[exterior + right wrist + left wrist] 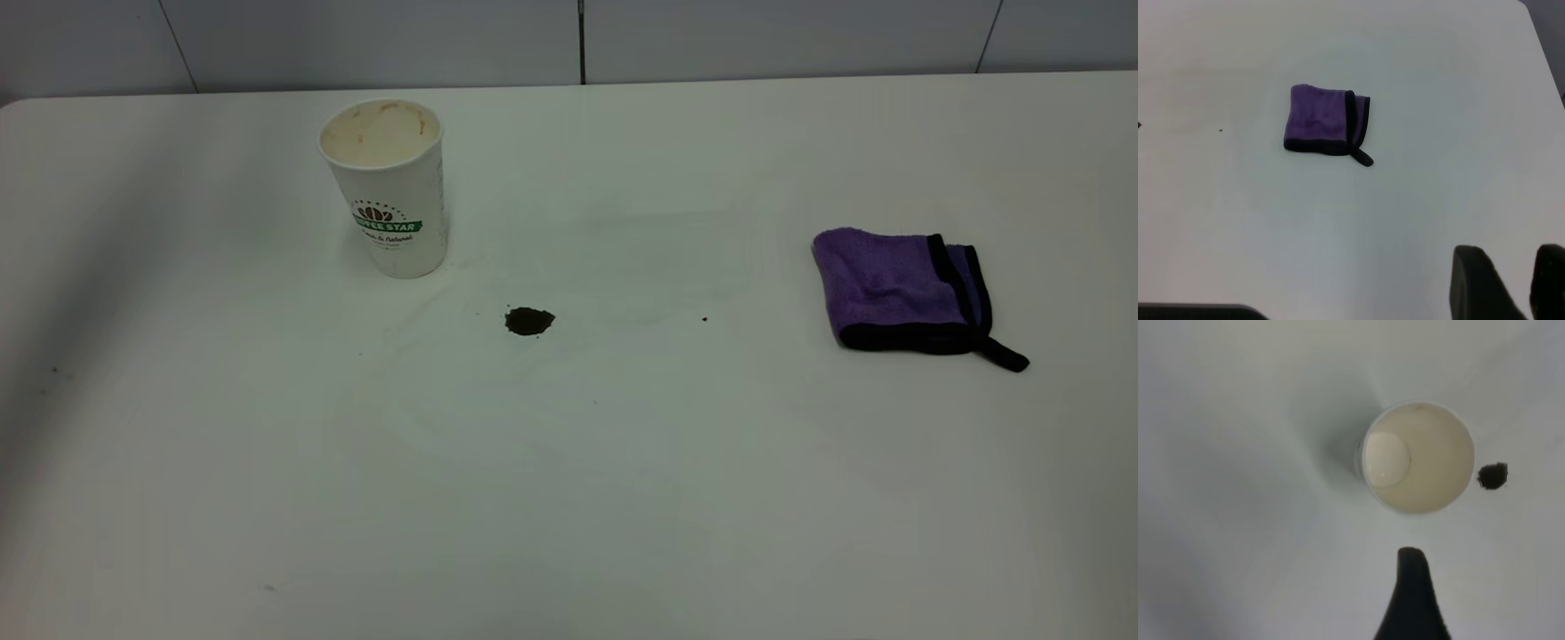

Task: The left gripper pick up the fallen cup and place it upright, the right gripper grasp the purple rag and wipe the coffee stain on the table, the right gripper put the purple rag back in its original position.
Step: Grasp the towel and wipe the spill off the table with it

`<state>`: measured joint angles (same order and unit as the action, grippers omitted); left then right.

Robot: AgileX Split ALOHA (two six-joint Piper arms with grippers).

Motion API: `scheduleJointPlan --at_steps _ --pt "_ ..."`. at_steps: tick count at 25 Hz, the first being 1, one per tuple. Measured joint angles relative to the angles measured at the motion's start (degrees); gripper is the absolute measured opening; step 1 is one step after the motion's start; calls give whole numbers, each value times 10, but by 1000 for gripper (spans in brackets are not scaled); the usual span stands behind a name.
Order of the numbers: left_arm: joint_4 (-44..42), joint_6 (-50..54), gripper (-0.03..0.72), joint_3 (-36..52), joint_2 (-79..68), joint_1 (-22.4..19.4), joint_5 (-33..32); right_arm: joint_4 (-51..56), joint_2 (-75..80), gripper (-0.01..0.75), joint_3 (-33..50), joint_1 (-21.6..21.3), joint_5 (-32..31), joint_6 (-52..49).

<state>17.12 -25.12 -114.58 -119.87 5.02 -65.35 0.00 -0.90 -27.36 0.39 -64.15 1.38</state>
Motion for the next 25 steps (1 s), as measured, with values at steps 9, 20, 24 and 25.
scheduleJointPlan --at_steps 9,20,24,25 --pt "-93 70 417 7 116 0 -17 0 0 239 0 0 0 0" --pt "-141 140 298 213 349 0 -17 0 0 239 0 0 0 0" --pt "-141 143 280 259 440 0 -17 0 0 239 0 0 0 0" --pt "-140 146 279 273 460 0 -17 0 0 239 0 0 0 0"
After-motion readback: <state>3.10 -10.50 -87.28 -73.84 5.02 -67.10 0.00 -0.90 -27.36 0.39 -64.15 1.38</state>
